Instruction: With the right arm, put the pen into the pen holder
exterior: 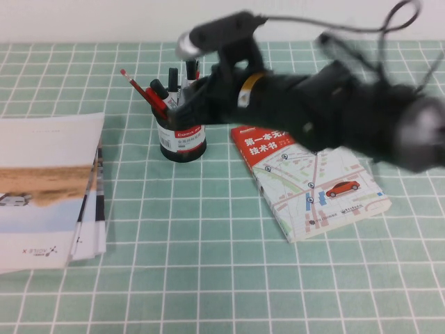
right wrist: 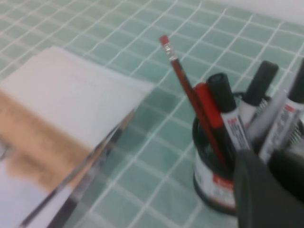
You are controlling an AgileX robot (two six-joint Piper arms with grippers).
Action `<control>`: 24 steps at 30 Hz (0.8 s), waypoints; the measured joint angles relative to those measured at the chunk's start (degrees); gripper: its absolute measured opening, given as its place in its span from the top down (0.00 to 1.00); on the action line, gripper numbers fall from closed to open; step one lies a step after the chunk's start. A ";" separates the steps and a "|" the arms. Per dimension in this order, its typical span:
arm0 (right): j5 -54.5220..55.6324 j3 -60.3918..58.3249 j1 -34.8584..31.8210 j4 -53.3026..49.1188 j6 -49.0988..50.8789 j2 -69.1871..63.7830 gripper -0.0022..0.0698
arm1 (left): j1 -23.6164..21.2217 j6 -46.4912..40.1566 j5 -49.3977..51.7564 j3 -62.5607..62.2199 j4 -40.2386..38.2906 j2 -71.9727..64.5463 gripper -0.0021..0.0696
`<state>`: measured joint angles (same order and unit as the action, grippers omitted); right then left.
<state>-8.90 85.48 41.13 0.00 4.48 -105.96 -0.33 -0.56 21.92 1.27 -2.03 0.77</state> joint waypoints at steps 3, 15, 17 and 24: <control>-7.19 -0.25 0.33 -0.88 0.00 5.65 0.97 | 0.00 0.00 0.00 0.00 0.00 0.00 0.98; -17.44 -17.45 0.61 3.79 0.00 28.79 0.99 | 0.00 0.00 0.00 0.00 0.00 0.00 0.98; -21.33 -18.83 0.61 4.73 0.00 31.44 1.00 | 0.00 0.00 0.00 0.00 0.00 0.00 0.98; -31.67 -19.42 0.61 4.61 -5.88 33.71 1.00 | 0.00 0.00 0.00 0.00 0.00 0.00 0.98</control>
<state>-40.57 66.06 41.73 4.61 -1.40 -72.24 -0.33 -0.56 21.92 1.27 -2.03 0.77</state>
